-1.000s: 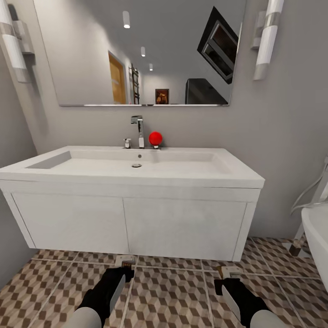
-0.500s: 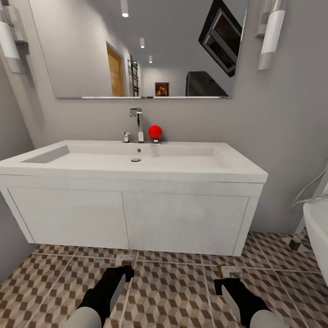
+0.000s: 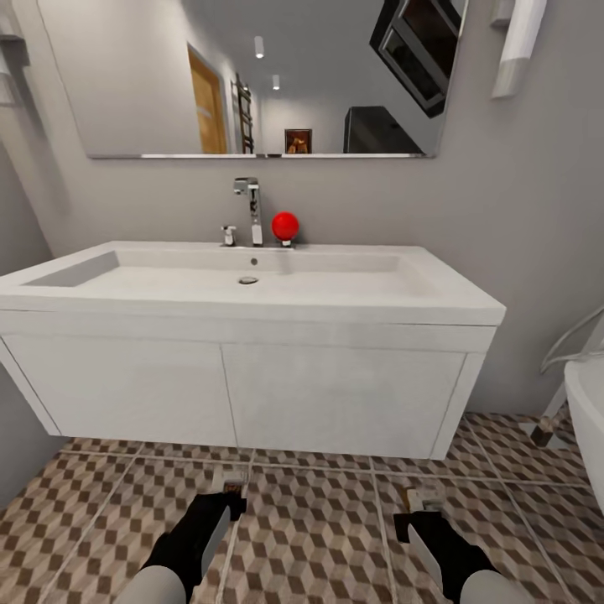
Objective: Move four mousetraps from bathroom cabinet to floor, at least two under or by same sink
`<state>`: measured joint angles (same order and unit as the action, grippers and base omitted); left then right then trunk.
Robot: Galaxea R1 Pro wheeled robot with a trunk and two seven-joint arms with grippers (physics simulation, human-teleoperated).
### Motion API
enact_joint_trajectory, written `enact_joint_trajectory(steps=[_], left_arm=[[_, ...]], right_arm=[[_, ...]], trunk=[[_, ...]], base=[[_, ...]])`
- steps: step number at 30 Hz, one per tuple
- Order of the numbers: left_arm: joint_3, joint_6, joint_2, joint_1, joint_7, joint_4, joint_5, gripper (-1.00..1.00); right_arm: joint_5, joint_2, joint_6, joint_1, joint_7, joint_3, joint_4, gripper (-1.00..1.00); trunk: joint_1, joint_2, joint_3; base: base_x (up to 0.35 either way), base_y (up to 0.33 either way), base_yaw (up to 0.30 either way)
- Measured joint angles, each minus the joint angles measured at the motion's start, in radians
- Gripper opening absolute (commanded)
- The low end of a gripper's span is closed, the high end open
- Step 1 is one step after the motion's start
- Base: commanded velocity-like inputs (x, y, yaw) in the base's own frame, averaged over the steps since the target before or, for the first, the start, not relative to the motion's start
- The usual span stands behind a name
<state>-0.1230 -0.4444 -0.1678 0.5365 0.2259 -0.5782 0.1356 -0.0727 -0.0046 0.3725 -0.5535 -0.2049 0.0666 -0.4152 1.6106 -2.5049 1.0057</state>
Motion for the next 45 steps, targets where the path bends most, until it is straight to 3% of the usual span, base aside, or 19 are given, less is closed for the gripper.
enact_joint_trajectory(steps=[13,26,34,37,41,45], left_arm=[[-0.001,0.002,0.002,0.0,0.0,0.003,-0.001,-1.0],[0.001,0.003,-0.002,0.001,-0.002,0.001,0.003,-1.0],[0.003,0.01,-0.002,0.001,-0.002,0.001,0.011,-1.0],[0.005,0.042,-0.002,0.001,-0.002,-0.001,0.016,-1.0],[0.024,0.072,-0.004,0.001,-0.002,-0.023,0.022,-1.0],[0.066,0.076,-0.004,0.004,-0.001,-0.034,0.022,-1.0]], right_arm=[[0.002,0.0,-0.007,0.0,0.02,0.002,0.0,-1.0],[0.0,-0.004,-0.106,0.001,0.056,0.002,0.006,-1.0],[-0.005,-0.004,-0.112,0.001,0.057,-0.002,0.007,-1.0],[-0.006,-0.004,-0.112,0.001,0.057,-0.003,0.008,-1.0],[-0.01,-0.008,-0.113,0.001,0.055,-0.005,0.008,-1.0],[-0.013,-0.037,-0.113,0.001,0.054,-0.014,0.009,-1.0]], trunk=[[0.006,-0.003,0.05],[0.012,-0.006,0.101],[0.015,-0.008,0.132],[0.017,-0.009,0.143],[0.018,-0.01,0.159],[0.02,-0.011,0.174]], base=[[0.0,0.0,0.0],[0.0,0.0,0.0],[0.0,0.0,0.0],[0.0,0.0,0.0],[0.0,0.0,0.0],[0.0,0.0,0.0]])
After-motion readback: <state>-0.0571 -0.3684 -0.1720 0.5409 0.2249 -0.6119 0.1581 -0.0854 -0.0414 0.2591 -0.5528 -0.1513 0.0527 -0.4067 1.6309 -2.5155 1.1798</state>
